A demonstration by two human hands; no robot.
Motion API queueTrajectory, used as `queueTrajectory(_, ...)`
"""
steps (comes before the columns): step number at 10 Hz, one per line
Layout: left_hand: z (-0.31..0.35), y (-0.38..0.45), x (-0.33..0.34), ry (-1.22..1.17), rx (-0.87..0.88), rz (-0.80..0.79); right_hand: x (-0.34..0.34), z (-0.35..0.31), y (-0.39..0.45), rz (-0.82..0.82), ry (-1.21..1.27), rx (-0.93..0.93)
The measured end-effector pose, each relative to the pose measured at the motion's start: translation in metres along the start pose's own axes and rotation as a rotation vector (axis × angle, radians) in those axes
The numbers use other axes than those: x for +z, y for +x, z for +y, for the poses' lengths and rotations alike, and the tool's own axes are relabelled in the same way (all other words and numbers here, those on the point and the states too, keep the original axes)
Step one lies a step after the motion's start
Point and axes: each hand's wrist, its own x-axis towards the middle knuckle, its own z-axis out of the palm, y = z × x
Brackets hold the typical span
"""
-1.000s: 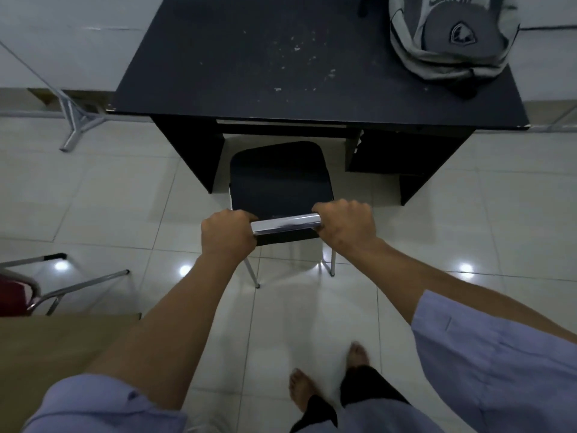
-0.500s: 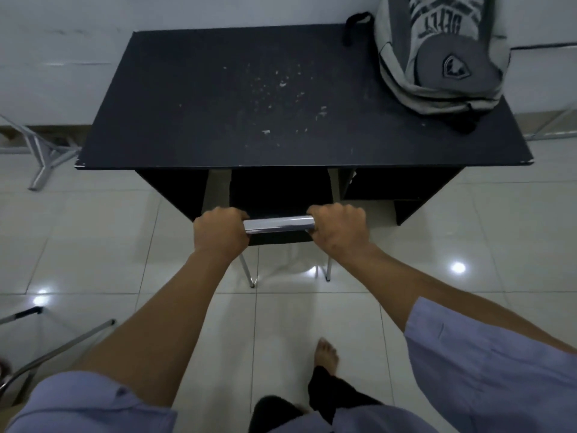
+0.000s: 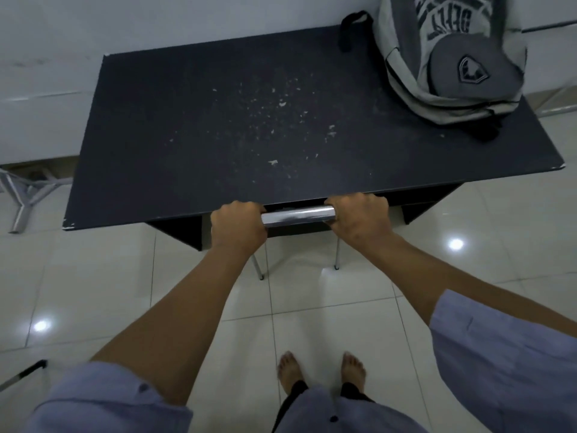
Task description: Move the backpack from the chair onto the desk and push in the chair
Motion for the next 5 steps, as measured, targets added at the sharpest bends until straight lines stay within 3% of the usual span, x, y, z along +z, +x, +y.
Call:
queueTrajectory(3, -0.005, 0.01, 0.002, -0.031, 0.012, 0.018, 0.01, 0.004, 0.01, 0.004, 0.021, -0.019)
queueTrajectory(4, -0.002, 0.001, -0.001, -0.1, 0.022, -0.033, 0.0, 0.0, 0.004, -0.055, 0.088, -0.008)
queueTrajectory(5, -0.004, -0.003, -0.011, -0.15, 0.07, -0.201, -0.012, 0.002, 0.0, -0.229, 0.235, -0.056)
